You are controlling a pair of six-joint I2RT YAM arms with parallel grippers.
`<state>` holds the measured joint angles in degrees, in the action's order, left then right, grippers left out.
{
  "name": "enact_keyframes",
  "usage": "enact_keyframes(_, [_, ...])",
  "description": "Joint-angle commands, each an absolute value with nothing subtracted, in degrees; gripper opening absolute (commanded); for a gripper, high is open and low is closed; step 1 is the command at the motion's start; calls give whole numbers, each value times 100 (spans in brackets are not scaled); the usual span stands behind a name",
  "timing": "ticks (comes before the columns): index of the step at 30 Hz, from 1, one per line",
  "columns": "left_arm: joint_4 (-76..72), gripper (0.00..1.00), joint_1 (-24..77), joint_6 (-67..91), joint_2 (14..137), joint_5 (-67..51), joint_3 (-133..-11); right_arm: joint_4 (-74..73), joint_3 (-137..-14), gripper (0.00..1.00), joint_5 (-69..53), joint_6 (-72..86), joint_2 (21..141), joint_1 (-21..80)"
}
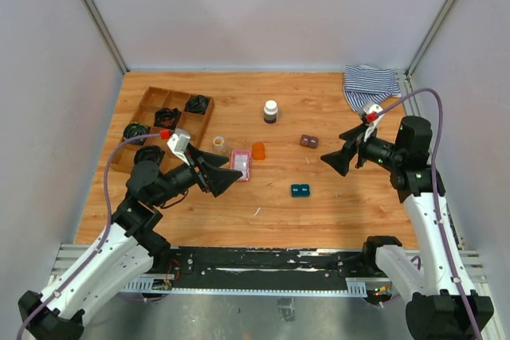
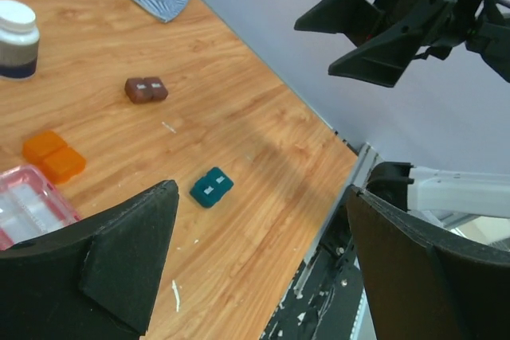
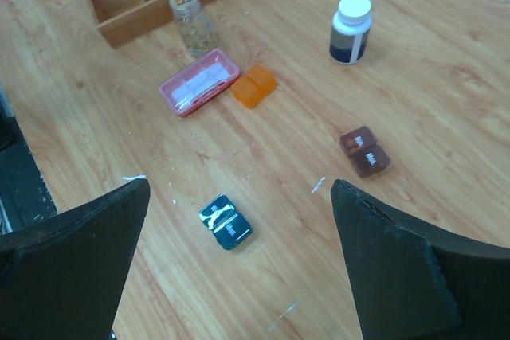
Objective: Sort the pills into containers
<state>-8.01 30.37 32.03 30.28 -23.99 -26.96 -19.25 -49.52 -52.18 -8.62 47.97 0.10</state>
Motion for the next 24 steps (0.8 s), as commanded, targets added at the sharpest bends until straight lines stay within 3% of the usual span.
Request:
enact_keyframes(1, [-713, 94, 3548, 2868, 3348, -1317, -2785, -1503, -4617, 99, -5784, -1147, 4841, -70])
enact_keyframes(8, [-1886, 97, 3577, 3349, 3680, -1015, -2128, -1669, -4298, 98, -6030, -1755, 4702, -73])
enact_keyframes(24, [-983, 94, 3577, 2836, 4681, 103, -2819, -1893, -4377, 98, -5922, -1874, 4720, -68])
